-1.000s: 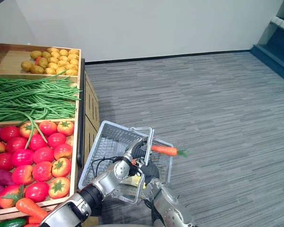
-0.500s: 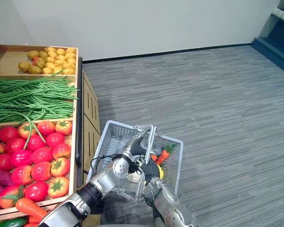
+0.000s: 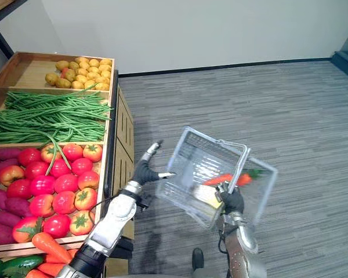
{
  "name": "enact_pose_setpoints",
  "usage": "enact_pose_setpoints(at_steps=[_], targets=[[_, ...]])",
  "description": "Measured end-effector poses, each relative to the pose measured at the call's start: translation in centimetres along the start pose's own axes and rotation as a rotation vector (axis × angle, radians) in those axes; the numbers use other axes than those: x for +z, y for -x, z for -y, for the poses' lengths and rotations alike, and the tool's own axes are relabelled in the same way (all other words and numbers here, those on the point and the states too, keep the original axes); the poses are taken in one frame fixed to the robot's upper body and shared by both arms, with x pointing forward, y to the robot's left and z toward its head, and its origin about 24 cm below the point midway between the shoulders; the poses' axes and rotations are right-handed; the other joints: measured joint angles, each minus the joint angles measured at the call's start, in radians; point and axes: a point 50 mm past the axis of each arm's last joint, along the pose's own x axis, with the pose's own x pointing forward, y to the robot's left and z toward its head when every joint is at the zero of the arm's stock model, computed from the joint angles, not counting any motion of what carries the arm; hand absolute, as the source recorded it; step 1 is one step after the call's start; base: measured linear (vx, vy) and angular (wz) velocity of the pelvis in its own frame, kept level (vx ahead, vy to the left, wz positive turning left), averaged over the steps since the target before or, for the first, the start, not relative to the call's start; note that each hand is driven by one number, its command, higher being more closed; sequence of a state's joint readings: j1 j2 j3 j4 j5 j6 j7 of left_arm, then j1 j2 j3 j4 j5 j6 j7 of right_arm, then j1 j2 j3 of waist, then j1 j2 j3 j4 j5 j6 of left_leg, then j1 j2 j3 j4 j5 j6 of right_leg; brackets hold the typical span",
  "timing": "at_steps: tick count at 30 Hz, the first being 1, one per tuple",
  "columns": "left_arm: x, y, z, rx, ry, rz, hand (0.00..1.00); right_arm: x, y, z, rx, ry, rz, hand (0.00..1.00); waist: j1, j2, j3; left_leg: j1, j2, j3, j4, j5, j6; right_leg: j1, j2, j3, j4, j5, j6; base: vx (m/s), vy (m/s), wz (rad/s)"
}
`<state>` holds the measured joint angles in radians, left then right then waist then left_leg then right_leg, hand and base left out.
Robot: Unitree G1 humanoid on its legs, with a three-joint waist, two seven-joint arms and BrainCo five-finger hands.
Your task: Pick vegetable in the basket
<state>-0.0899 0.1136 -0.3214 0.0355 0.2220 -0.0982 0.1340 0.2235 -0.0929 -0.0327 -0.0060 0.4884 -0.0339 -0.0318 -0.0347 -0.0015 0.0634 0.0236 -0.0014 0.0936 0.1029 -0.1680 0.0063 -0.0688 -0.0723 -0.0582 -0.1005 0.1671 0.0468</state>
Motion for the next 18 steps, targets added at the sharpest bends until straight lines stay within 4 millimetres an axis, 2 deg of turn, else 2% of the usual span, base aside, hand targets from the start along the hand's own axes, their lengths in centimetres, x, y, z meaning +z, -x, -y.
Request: enact_pose_setpoints(at_steps=[3, 7, 8, 10, 17, 18], targets=[[-0.4, 0.5, -1.2, 0.042, 0.007, -0.019, 0.00, 0.5, 0.1, 1.3, -0.060, 0.038, 0.017, 1.00, -0.003, 0.002, -0.001, 0.000, 0.000, 0.000, -0.001, 0.000, 0.000, -0.001, 0.000, 0.000, 0.000, -0.002, 0.001, 0.00, 0.002, -0.02], [-2.1, 3.3, -4.3, 0.208, 0.159, -0.085, 0.00, 0.1, 0.5, 5.0, -0.195, 0.165, -0.022, 1.00, -0.003, 0.004, -0.001, 0.001, 0.002, 0.014, -0.003, 0.000, 0.000, -0.009, 0.001, 0.013, 0.000, -0.002, 0.001, 0.00, 0.004, -0.10], [-2.4, 3.6, -4.7, 0.227, 0.169, -0.101, 0.00, 0.0, 0.6, 5.4, -0.201, 0.184, -0.035, 1.00, -0.003, 0.004, -0.001, 0.001, 0.002, 0.015, -0.003, 0.000, 0.000, -0.010, 0.001, 0.014, 0.000, -0.002, 0.001, -0.01, 0.001, -0.04], [-3.7, 5.2, -5.8, 0.288, 0.198, -0.163, 0.00, -1.1, 1.1, 6.4, -0.208, 0.240, -0.102, 1.00, 0.002, 0.004, -0.001, 0.001, 0.002, 0.016, -0.005, -0.001, 0.000, -0.011, 0.002, 0.013, 0.000, -0.003, 0.001, 0.00, 0.000, 0.00], [-8.5, 9.1, -6.0, 0.320, 0.249, -0.398, 0.00, -5.2, 2.6, 8.3, -0.222, 0.326, -0.317, 1.00, 0.020, 0.015, -0.009, -0.010, 0.001, 0.005, -0.018, -0.001, -0.001, -0.023, 0.001, -0.001, -0.003, -0.007, 0.005, 0.00, 0.001, 0.05], [-10.5, 11.1, -6.5, 0.385, 0.294, -0.501, 0.00, -6.8, 3.5, 9.2, -0.249, 0.337, -0.401, 1.00, 0.025, 0.024, -0.014, -0.008, 0.002, -0.014, -0.017, 0.002, -0.002, -0.023, 0.000, -0.025, 0.000, -0.009, 0.006, 0.08, 0.022, 0.20]])
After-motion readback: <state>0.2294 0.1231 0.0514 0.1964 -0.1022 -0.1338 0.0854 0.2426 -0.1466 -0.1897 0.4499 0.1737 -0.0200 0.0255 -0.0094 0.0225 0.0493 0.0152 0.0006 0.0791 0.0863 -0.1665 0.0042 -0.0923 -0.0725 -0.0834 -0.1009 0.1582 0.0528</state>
